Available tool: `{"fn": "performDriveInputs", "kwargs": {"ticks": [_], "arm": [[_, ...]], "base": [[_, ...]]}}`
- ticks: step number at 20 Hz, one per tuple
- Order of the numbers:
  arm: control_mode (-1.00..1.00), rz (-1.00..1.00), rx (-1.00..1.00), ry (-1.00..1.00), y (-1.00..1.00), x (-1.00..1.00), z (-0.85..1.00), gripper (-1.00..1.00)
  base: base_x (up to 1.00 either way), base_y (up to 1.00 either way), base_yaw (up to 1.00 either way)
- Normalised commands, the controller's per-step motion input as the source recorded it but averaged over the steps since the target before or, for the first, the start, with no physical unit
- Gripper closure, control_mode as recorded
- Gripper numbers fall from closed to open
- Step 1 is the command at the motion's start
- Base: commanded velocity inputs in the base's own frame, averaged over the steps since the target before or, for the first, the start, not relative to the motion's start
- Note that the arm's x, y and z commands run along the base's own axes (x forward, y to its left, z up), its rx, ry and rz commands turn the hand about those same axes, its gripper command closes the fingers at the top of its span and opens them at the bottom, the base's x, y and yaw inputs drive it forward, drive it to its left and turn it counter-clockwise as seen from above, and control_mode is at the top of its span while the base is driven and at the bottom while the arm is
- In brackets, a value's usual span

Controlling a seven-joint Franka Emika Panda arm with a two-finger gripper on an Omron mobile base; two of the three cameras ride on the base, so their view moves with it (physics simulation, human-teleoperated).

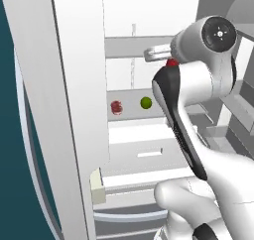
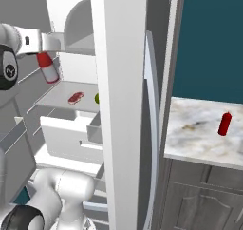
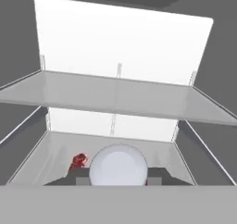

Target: Place the ketchup and ketchup from the counter to the top shelf of the fridge. If the existing items in the fridge are on the top shelf, move them to other shelves.

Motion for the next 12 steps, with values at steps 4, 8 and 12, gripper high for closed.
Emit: {"fn": "performDriveInputs", "kwargs": {"ticks": [4, 8, 12], "arm": [[-1.0, 0.0, -0.03, -0.04, 0.0, 0.9, 0.55, 1.0], [-1.0, 0.0, 0.0, -0.01, 0.0, 0.96, 0.28, 1.0], [-1.0, 0.0, -0.01, -0.01, 0.0, 1.0, 0.0, 1.0]], "base": [[0.0, 0.0, 0.0], [0.0, 0.0, 0.0], [0.0, 0.0, 0.0]]}}
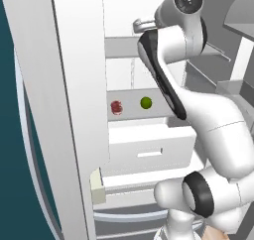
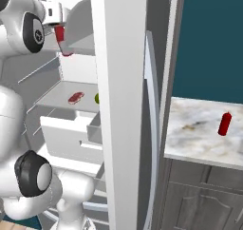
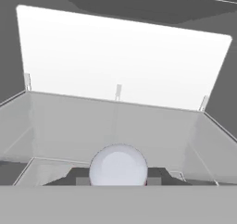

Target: Place the ketchup and ketchup from the counter to the top shelf of the fridge. If the existing items in the fridge are on the top shelf, move them to other shelves.

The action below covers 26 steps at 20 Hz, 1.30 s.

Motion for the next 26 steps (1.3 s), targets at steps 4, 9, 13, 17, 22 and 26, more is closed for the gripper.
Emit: {"fn": "performDriveInputs", "kwargs": {"ticks": [4, 9, 13, 17, 22, 26], "arm": [[-1.0, 0.0, -0.02, -0.03, -0.02, 0.99, 0.0, 1.0], [-1.0, 0.0, 0.0, 0.01, -0.04, 0.95, 0.0, 1.0], [-1.0, 0.0, 0.0, 0.0, -0.12, 0.84, -0.04, 1.0], [-1.0, 0.0, 0.0, 0.0, -0.14, 0.77, -0.13, 1.0], [-1.0, 0.0, 0.0, 0.01, -0.23, 0.48, -0.23, 1.0], [-1.0, 0.0, 0.0, 0.0, -0.26, 0.25, -0.27, 1.0]], "base": [[0.0, 0.0, 0.0], [0.0, 0.0, 0.0], [0.0, 0.0, 0.0], [0.0, 0.0, 0.0], [0.0, 0.0, 0.0], [0.0, 0.0, 0.0]]}}
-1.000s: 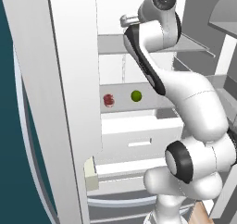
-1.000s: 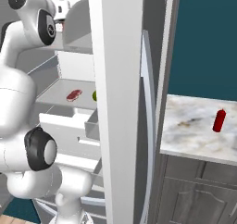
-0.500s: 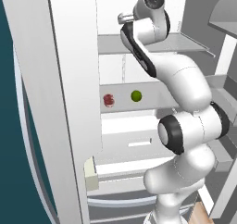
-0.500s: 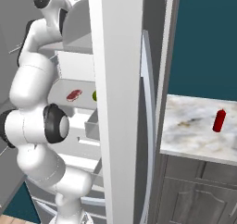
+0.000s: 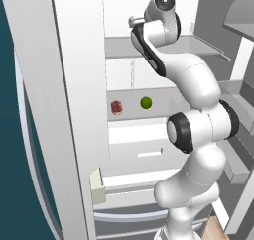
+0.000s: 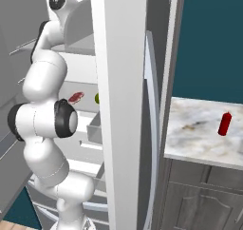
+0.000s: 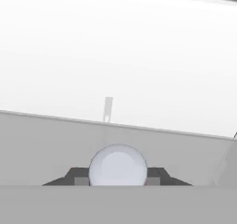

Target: Place the ketchup and ketchup from the counter to the top shelf of the fridge. If the existing items in the fridge are on the top shelf, move them to other shelves.

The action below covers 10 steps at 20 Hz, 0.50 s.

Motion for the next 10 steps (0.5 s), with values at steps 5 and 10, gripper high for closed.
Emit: {"fn": "performDriveInputs", "kwargs": {"ticks": [5, 10], "arm": [[-1.0, 0.0, 0.02, 0.0, -0.25, 0.1, -0.29, 1.0], [-1.0, 0.0, 0.03, 0.0, -0.25, 0.0, -0.24, 1.0]], "base": [[0.0, 0.0, 0.0], [0.0, 0.0, 0.0]]}}
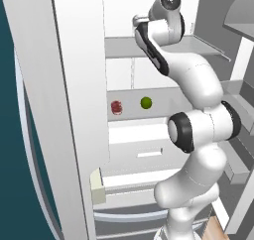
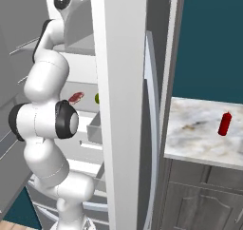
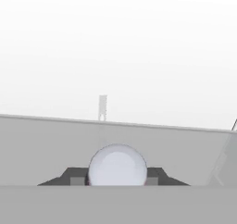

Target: Place the ketchup and ketchup from the counter to the top shelf of the fridge. If the existing items in the fridge are on the top shelf, move them to other shelves.

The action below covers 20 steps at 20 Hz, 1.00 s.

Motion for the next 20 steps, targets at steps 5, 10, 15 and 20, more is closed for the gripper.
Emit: {"fn": "performDriveInputs", "kwargs": {"ticks": [5, 10, 15, 20], "arm": [[-1.0, 0.0, 0.0, 0.0, -0.03, 0.0, -0.01, -1.0], [-1.0, 0.0, 0.0, 0.0, 0.0, 0.0, 0.0, -1.0], [-1.0, 0.0, 0.0, 0.0, 0.0, -0.02, 0.0, -1.0], [-1.0, 0.0, 0.0, 0.0, 0.0, -0.48, 0.0, -1.0]], "base": [[0.0, 0.0, 0.0], [0.0, 0.0, 0.0], [0.0, 0.0, 0.0], [0.0, 0.0, 0.0]]}}
